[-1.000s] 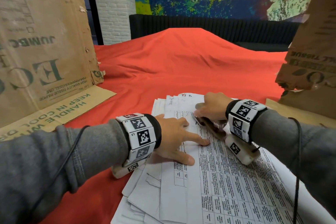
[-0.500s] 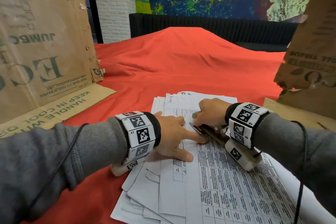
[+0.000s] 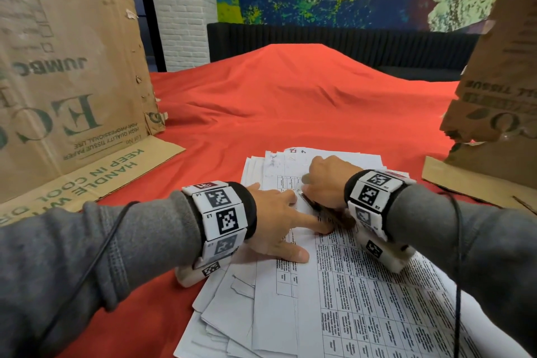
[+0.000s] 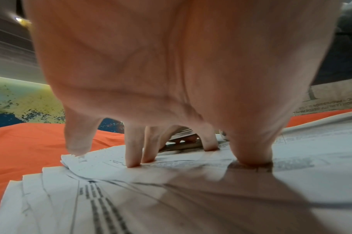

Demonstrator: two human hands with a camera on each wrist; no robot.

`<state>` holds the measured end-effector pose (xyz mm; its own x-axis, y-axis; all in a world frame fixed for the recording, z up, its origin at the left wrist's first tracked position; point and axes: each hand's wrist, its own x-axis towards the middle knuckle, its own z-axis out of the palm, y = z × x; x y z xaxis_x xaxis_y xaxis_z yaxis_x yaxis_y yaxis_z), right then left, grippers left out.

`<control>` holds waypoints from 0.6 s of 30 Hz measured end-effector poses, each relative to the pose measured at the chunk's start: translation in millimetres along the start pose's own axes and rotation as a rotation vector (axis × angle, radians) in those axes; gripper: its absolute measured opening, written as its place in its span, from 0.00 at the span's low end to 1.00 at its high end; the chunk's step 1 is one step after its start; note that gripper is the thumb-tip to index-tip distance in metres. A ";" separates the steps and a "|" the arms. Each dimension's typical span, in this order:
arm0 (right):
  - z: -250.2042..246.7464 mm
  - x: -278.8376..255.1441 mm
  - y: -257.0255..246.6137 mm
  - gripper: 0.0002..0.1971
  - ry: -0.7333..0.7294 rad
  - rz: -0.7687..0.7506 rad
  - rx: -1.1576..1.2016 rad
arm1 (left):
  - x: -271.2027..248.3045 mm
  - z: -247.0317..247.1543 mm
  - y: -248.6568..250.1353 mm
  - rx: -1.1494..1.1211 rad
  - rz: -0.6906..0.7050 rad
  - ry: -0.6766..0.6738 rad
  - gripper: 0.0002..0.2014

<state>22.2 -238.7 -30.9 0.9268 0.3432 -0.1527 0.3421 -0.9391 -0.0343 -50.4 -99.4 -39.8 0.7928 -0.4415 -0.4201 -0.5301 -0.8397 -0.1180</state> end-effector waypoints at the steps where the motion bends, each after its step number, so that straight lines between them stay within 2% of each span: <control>1: 0.8 5.8 -1.2 0.12 0.029 -0.008 0.000 | -0.5 -0.5 0.1 -0.002 -0.001 0.002 0.32; 3: 0.3 16.0 -3.1 0.10 0.034 0.007 0.028 | -2.0 -0.2 1.5 -0.019 0.000 0.006 0.32; 8: -13.2 13.1 -0.5 0.14 -0.027 0.024 0.149 | -4.0 -0.6 0.2 -0.013 -0.001 0.001 0.32; 13: -23.9 0.8 19.2 0.14 0.046 0.111 0.419 | -2.6 -2.3 -4.3 -0.107 -0.021 0.012 0.33; 15: -27.7 -8.5 26.2 0.11 0.040 0.114 0.599 | -1.9 -6.4 -10.2 -0.206 -0.003 0.086 0.31; 18: -33.4 -27.5 35.3 0.11 0.018 0.108 0.908 | 4.8 -21.0 -14.9 -0.356 -0.084 0.328 0.25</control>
<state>14.0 -280.5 5.0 0.9517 0.2454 -0.1847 0.0071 -0.6188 -0.7855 -32.4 -95.6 -21.2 0.9118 -0.3955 -0.1104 -0.3694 -0.9075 0.2000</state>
